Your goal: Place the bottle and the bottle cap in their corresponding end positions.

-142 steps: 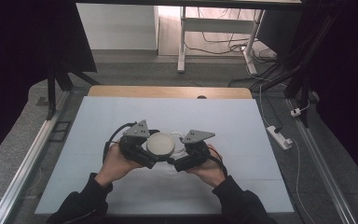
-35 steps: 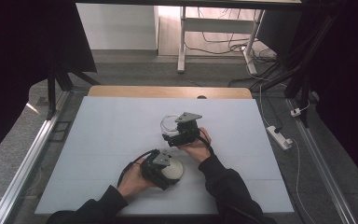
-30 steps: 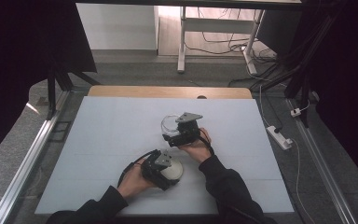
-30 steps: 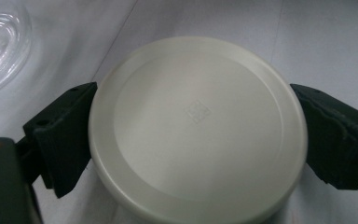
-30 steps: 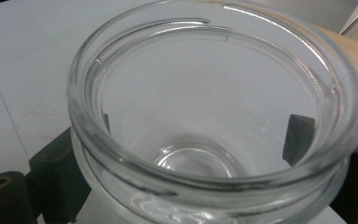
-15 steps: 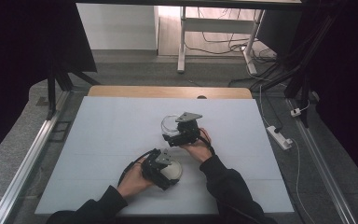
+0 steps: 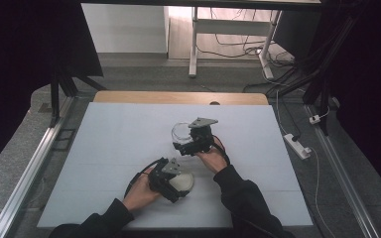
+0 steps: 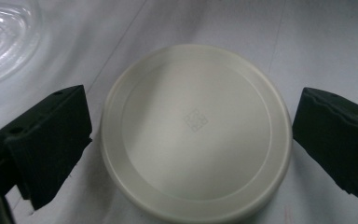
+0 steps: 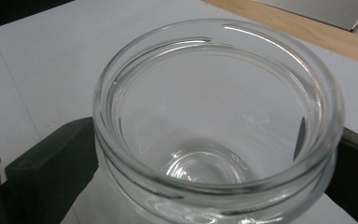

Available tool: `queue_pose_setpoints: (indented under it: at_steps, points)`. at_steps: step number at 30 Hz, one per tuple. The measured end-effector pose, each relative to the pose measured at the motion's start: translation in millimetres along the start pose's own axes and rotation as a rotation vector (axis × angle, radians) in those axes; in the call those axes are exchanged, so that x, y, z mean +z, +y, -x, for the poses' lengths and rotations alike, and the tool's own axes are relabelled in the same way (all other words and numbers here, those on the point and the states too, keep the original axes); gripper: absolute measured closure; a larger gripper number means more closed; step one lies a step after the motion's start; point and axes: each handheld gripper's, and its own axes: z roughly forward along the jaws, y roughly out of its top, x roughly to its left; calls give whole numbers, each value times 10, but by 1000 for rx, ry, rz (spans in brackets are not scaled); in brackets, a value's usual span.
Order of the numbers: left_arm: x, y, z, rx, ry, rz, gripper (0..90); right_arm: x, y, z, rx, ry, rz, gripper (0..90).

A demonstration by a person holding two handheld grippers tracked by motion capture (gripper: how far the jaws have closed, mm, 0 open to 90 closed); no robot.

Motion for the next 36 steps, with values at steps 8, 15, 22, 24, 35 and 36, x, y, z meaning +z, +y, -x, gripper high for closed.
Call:
queue_pose_setpoints:
  at_steps: [8, 15, 22, 24, 35, 36]
  points:
    - [-106, 6, -7, -45, -23, 61, 0, -75, -10, -14, 8, -6, -6, 0]
    - [-175, -6, -23, -72, -49, 84, 0, -174, -43, -30, 15, 1, -24, 0]
    - [-258, -23, -24, -79, -53, 106, 0, -282, -77, -36, 18, 5, -23, 0]
    - [-290, -29, -26, -81, -55, 109, 0, -305, -78, -43, 21, 6, -19, 0]
    - [-521, -81, -50, -101, -44, 147, 0, -447, -118, -161, 17, 13, -34, 0]
    - [-542, -87, -57, -108, -43, 149, 0, -462, -124, -180, 12, 14, -35, 0]
